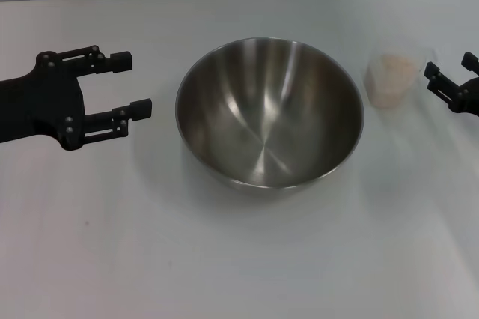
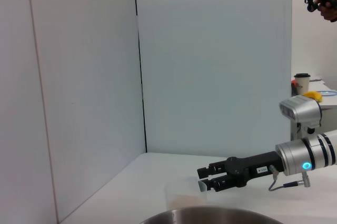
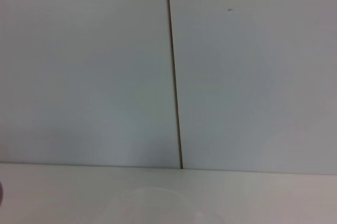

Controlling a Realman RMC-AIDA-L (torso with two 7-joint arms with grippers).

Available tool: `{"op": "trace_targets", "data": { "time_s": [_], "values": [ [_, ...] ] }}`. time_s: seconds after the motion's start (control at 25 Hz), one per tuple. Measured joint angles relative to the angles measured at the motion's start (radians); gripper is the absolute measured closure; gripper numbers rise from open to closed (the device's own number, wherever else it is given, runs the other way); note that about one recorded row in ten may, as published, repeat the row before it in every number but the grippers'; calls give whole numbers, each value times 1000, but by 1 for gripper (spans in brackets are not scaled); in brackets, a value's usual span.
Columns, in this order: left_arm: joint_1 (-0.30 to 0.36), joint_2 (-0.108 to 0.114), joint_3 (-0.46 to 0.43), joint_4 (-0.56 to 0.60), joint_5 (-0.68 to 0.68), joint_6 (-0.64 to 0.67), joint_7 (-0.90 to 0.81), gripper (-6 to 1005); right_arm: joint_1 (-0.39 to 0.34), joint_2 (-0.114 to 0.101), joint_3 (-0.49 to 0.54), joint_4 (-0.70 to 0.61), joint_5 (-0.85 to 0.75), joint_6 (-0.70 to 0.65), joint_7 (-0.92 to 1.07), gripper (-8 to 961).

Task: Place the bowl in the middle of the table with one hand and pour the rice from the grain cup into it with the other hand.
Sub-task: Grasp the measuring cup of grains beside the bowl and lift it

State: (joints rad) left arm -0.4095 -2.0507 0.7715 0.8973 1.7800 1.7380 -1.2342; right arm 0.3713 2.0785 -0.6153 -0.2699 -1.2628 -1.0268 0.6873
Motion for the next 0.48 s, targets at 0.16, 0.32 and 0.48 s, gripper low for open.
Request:
{"op": "trace_targets", "data": {
  "time_s": [0.16, 0.32, 0.48],
  "values": [
    [-3, 1, 0, 0, 0, -3, 1, 304, 4, 0, -1, -2, -1, 14, 3, 221],
    [-7, 3, 0, 0, 0, -4, 1, 304, 20, 0, -1, 0, -1, 59, 4, 221],
    [-11, 5, 0, 0, 0, -9, 1, 304, 27, 0, -3, 0, -1, 66, 4, 221]
  ]
}}
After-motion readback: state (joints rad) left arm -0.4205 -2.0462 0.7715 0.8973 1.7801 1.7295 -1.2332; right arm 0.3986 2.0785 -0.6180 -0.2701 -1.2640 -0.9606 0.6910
